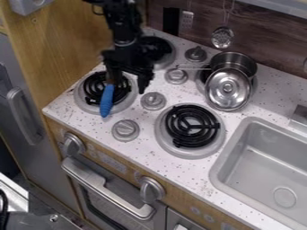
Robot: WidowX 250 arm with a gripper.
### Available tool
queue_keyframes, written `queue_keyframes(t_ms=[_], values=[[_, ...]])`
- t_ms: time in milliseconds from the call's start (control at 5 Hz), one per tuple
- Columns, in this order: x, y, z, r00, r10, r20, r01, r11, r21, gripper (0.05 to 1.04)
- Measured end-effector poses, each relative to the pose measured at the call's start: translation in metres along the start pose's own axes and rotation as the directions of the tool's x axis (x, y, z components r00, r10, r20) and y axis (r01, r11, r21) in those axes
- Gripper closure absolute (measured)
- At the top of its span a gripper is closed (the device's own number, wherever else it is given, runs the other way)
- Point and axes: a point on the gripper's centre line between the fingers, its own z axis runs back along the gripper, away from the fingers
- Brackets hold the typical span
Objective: Put the blue spoon on the right side of the bottom right burner
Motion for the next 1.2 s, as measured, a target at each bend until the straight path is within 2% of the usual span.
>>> queue_keyframes(t_ms=[200, 400, 600, 800, 1200], values=[[-0.006, 0.018, -0.005, 0.999, 0.033, -0.034, -0.033, 0.999, 0.014, 0.084], [-0.014, 0.016, -0.027, 0.996, 0.062, -0.072, -0.063, 0.998, -0.015, 0.084], [-0.011, 0.019, -0.037, 0.992, 0.068, -0.104, -0.07, 0.997, -0.015, 0.083], [-0.005, 0.02, -0.042, 0.992, 0.082, -0.096, -0.084, 0.996, -0.016, 0.083], [-0.011, 0.026, -0.039, 0.991, 0.086, -0.107, -0.083, 0.996, 0.035, 0.084]])
